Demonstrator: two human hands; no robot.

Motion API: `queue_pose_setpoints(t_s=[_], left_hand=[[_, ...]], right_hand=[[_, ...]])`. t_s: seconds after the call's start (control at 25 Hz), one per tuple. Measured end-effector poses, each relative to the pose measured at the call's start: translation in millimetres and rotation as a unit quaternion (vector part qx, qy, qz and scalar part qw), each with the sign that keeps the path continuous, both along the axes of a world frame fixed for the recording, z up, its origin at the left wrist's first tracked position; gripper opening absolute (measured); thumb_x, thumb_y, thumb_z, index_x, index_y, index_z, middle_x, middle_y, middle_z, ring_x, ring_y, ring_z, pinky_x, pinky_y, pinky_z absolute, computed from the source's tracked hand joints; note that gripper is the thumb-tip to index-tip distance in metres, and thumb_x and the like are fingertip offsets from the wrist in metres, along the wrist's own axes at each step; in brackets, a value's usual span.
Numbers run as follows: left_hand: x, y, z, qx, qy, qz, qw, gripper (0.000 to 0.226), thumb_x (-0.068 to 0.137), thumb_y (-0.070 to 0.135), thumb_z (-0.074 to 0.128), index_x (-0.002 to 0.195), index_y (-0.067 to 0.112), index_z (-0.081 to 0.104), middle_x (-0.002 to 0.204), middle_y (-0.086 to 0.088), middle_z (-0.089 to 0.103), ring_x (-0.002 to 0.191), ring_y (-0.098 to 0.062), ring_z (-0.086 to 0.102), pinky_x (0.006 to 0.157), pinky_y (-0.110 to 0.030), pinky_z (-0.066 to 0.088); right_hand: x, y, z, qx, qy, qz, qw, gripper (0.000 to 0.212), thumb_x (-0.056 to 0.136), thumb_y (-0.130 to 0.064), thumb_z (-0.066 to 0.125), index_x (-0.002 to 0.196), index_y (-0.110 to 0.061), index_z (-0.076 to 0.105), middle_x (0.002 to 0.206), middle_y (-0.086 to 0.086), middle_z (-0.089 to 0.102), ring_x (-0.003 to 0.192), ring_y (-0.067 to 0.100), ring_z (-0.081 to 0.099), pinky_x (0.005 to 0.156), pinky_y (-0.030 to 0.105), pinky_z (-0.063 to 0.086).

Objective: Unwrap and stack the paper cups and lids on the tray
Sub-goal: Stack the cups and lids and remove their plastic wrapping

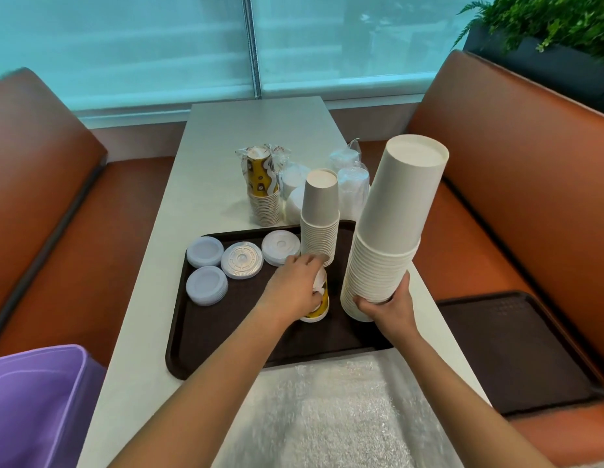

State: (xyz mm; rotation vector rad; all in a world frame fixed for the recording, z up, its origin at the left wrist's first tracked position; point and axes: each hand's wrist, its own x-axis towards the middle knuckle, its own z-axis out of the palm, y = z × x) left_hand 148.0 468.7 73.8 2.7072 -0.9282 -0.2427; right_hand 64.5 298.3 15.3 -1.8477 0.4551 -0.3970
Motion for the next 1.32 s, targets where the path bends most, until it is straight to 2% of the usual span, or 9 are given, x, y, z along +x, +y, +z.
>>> queue_pose_setpoints(t_s=[0.24, 0.36, 0.48, 0.6, 0.72, 0.84, 0.96, 1.16, 1.32], left_hand=[[-11, 17, -26, -0.201, 0.136, 0.109, 0.964, 0.076, 0.080, 0.025, 0.071, 0.144, 0.030, 0.030, 0.144, 0.006, 0.038, 0.129, -0.015, 0.040, 0.100, -0.027, 0.035], [-12, 15, -37, -0.253, 0.158, 0.157, 0.941, 0.082, 0.074, 0.025, 0.074, 0.142, 0.032, 0.030, 0.135, 0.005, 0.049, 0.122, -0.013, 0.047, 0.099, -0.026, 0.041], [-17, 12, -38, -0.265, 0.171, 0.171, 0.933, 0.085, 0.074, 0.025, 0.075, 0.144, 0.033, 0.027, 0.131, 0.009, 0.048, 0.122, -0.009, 0.046, 0.097, -0.021, 0.037], [-18, 23, -34, -0.211, 0.119, 0.156, 0.958, 0.091, 0.076, 0.020, 0.072, 0.148, 0.027, 0.017, 0.148, 0.005, 0.031, 0.136, -0.011, 0.028, 0.108, -0.024, 0.026], [10, 59, -35, -0.229, 0.008, 0.245, 0.942, 0.070, 0.079, 0.009, 0.063, 0.143, 0.016, 0.033, 0.149, -0.008, 0.030, 0.139, -0.024, 0.027, 0.114, -0.039, 0.025], [58, 105, -35, -0.215, 0.003, 0.383, 0.899, 0.047, 0.092, 0.014, 0.051, 0.137, 0.011, 0.043, 0.147, -0.012, 0.030, 0.134, -0.030, 0.033, 0.110, -0.037, 0.027], [91, 135, -46, -0.133, 0.053, 0.369, 0.918, 0.044, 0.098, 0.017, 0.042, 0.141, 0.010, 0.039, 0.152, -0.013, 0.025, 0.138, -0.030, 0.029, 0.110, -0.032, 0.024], [100, 141, -68, -0.041, 0.095, 0.276, 0.956, 0.047, 0.099, 0.029, 0.041, 0.142, 0.012, 0.038, 0.151, -0.009, 0.031, 0.137, -0.027, 0.030, 0.113, -0.037, 0.024], [97, 140, -63, 0.022, 0.025, 0.275, 0.961, 0.046, 0.099, 0.037, 0.038, 0.141, 0.019, 0.039, 0.152, -0.004, 0.030, 0.137, -0.024, 0.030, 0.111, -0.043, 0.025]], right_hand=[[32, -9, -2, -0.001, -0.010, 0.022, 1.000, 0.116, 0.043, -0.043, 0.079, 0.142, -0.019, 0.024, 0.136, 0.002, 0.046, 0.116, 0.013, 0.043, 0.092, 0.029, 0.038], [44, -15, -7, 0.001, -0.025, 0.031, 0.999, 0.117, 0.041, -0.050, 0.076, 0.142, -0.020, 0.025, 0.134, -0.005, 0.044, 0.118, 0.010, 0.042, 0.093, 0.028, 0.037], [45, -17, -14, -0.005, -0.026, 0.002, 1.000, 0.116, 0.050, -0.050, 0.076, 0.146, -0.019, 0.019, 0.145, -0.003, 0.034, 0.132, 0.015, 0.035, 0.107, 0.037, 0.035], [15, 0, -26, -0.074, -0.117, -0.081, 0.987, 0.084, 0.068, -0.047, 0.064, 0.139, -0.017, 0.029, 0.138, 0.006, 0.035, 0.127, 0.026, 0.038, 0.104, 0.043, 0.038], [-12, 39, -27, -0.101, -0.145, 0.027, 0.984, 0.058, 0.071, -0.042, 0.062, 0.123, -0.025, 0.042, 0.116, 0.001, 0.047, 0.108, 0.013, 0.046, 0.089, 0.028, 0.045], [-4, 66, -29, -0.089, -0.010, 0.124, 0.988, 0.089, 0.067, -0.040, 0.078, 0.140, -0.027, 0.030, 0.139, -0.003, 0.037, 0.130, 0.007, 0.034, 0.103, 0.023, 0.033], [15, 68, -32, -0.009, 0.064, 0.123, 0.990, 0.114, 0.063, -0.028, 0.087, 0.150, -0.024, 0.013, 0.152, -0.006, 0.024, 0.139, 0.010, 0.025, 0.112, 0.028, 0.027], [29, 69, -33, 0.001, 0.105, 0.154, 0.982, 0.085, 0.068, -0.016, 0.083, 0.138, -0.028, 0.036, 0.123, -0.018, 0.052, 0.108, -0.008, 0.050, 0.101, 0.023, 0.042], [38, 76, -36, -0.022, 0.114, 0.178, 0.977, 0.083, 0.067, -0.019, 0.084, 0.138, -0.023, 0.040, 0.125, -0.013, 0.053, 0.110, -0.003, 0.051, 0.093, 0.011, 0.042]])
